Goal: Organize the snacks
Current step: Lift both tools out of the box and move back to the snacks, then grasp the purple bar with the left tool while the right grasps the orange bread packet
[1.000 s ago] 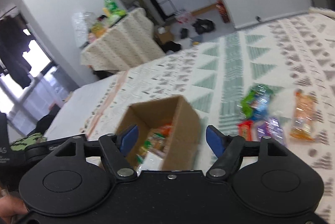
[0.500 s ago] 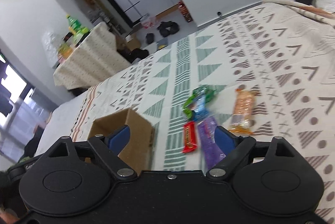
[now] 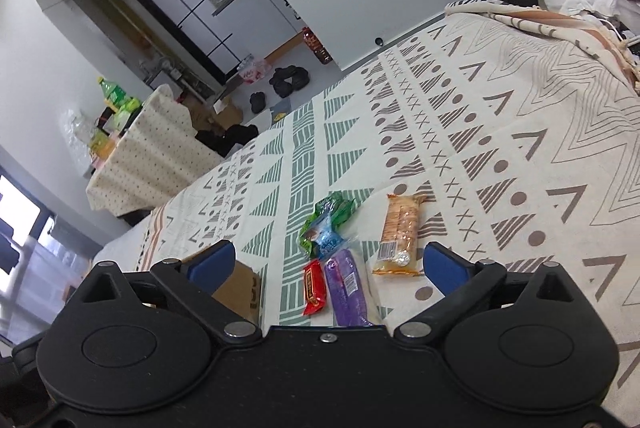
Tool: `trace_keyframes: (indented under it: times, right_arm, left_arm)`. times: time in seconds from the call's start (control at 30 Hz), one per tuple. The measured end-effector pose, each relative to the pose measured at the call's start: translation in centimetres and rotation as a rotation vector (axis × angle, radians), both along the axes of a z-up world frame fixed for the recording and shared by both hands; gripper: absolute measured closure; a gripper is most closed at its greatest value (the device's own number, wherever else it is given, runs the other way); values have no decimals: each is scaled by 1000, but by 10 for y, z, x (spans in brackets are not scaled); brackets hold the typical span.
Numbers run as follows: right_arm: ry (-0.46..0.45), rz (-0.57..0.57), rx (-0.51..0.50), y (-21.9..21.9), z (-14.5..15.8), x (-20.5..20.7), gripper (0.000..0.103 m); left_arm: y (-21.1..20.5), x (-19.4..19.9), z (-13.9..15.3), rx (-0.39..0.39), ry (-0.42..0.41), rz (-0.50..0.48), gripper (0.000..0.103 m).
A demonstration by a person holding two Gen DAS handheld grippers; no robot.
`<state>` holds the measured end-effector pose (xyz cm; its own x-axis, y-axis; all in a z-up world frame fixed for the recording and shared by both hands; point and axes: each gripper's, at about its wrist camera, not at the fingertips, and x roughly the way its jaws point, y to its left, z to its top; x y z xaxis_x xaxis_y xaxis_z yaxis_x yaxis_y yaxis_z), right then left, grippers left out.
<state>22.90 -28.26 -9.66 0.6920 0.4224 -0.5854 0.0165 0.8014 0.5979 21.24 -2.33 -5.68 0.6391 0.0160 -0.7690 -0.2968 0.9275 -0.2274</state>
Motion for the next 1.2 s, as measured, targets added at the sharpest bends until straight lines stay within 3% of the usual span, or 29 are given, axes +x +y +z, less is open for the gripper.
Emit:
trace_keyframes:
  times: [0.37,0.77,1.03,1.2]
  right_arm:
    - [45,-34,35,-32,-17,5,1]
    - [79,-56,61,-37,-39,16,2]
    - [127,-64,91,-36,-61,32,17]
    - [145,-46,88,-29,-71,44,23]
  left_arm:
    - [-43,19,-27,-27,56,-38,7]
    - [-73,45,-76,-120,137,-68,7]
    - [-78,66,-107,-166,188,-54,10]
    - [-80,79,-124,-188,216,-55,17]
